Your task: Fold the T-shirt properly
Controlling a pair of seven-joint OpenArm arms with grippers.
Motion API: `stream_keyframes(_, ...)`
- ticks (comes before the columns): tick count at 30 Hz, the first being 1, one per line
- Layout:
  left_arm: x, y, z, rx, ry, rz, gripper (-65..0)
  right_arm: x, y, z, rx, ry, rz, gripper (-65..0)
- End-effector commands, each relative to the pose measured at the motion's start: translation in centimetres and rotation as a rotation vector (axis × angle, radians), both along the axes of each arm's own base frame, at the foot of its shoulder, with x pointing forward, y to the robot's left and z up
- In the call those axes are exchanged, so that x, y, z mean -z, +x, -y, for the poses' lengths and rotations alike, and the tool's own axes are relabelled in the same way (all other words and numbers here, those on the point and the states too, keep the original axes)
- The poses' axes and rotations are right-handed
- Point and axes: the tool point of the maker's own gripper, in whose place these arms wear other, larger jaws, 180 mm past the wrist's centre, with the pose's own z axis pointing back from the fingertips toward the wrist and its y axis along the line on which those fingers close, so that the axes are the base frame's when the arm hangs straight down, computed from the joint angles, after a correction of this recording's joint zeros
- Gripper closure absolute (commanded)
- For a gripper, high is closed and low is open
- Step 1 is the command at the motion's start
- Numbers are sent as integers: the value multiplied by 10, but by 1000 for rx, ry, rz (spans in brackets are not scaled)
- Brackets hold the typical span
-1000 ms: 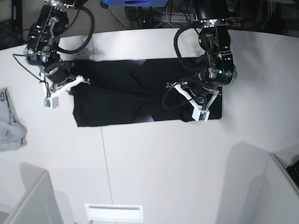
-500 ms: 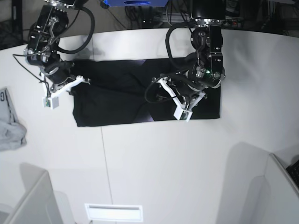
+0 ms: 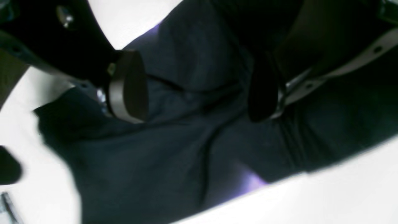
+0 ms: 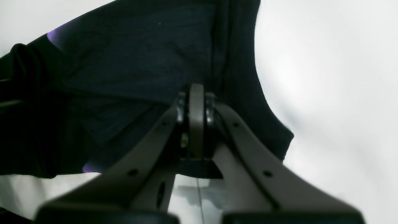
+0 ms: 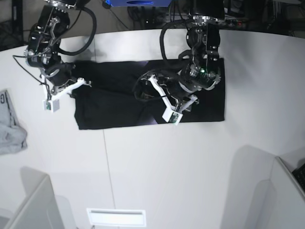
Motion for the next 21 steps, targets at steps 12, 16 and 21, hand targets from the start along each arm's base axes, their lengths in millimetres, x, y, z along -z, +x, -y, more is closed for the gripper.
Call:
stream_keyframes(12,-11,-24,-217,-436,272,40,0,5,37,33,65,47,-66,-396)
stream_keyframes(16,-14,-39,-270,-523,358,22,0,24,46,51,81,52,-130,-467)
stream_keyframes(21,3,-47,-298,-524,385,-5,0,30,52,74,99,22,-142,-467)
